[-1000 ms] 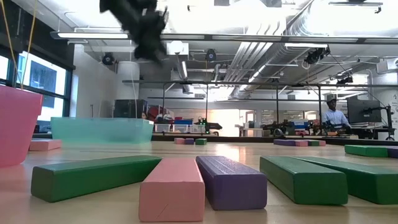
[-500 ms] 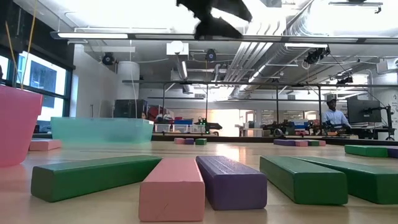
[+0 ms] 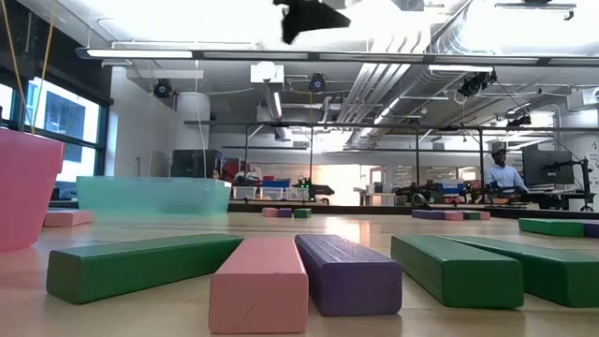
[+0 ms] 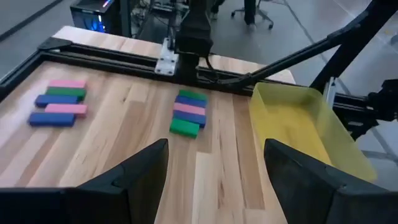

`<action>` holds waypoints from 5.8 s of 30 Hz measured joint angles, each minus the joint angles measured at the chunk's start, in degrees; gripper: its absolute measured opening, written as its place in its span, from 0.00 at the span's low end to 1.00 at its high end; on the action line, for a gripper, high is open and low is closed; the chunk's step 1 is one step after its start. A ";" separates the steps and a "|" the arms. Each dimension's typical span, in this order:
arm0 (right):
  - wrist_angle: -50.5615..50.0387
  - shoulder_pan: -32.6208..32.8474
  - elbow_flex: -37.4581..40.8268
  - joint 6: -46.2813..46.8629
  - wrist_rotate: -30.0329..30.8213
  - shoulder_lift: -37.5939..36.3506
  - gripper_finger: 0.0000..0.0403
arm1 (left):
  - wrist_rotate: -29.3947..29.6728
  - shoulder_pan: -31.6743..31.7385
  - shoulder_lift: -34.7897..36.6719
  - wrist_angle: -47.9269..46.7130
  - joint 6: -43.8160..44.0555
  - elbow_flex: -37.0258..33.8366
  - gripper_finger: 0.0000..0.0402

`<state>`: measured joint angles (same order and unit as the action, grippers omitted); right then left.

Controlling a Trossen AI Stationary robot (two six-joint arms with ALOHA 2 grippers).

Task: Sort blocks
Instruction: Put the green block into the blue bin

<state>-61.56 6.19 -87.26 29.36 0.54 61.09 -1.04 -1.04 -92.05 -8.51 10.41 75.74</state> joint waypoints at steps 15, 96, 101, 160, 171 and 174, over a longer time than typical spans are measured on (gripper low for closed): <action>-26.20 2.04 6.97 46.02 7.07 8.11 0.37 | -3.08 0.33 19.33 22.66 7.91 -22.53 0.62; 17.23 3.17 49.81 81.34 2.37 20.35 0.38 | -0.02 0.33 32.87 16.85 2.86 -22.49 0.62; 17.64 3.22 49.81 79.88 2.76 20.30 0.29 | 0.00 0.33 32.87 16.89 1.70 -22.49 0.62; 43.43 -5.16 3.21 11.69 -38.96 30.09 0.18 | -3.00 -12.90 18.62 12.76 -52.61 -15.82 0.62; 43.68 -5.01 3.25 13.28 -38.72 30.09 0.18 | -2.16 -12.88 15.39 16.58 -52.87 -15.82 0.47; 43.69 -5.02 3.26 13.27 -38.72 30.09 0.18 | -2.17 -12.85 15.51 18.25 -53.07 -15.84 0.40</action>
<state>-17.87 1.17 -84.01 42.63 -38.17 91.18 -3.20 -13.89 -76.53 9.74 -42.66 59.90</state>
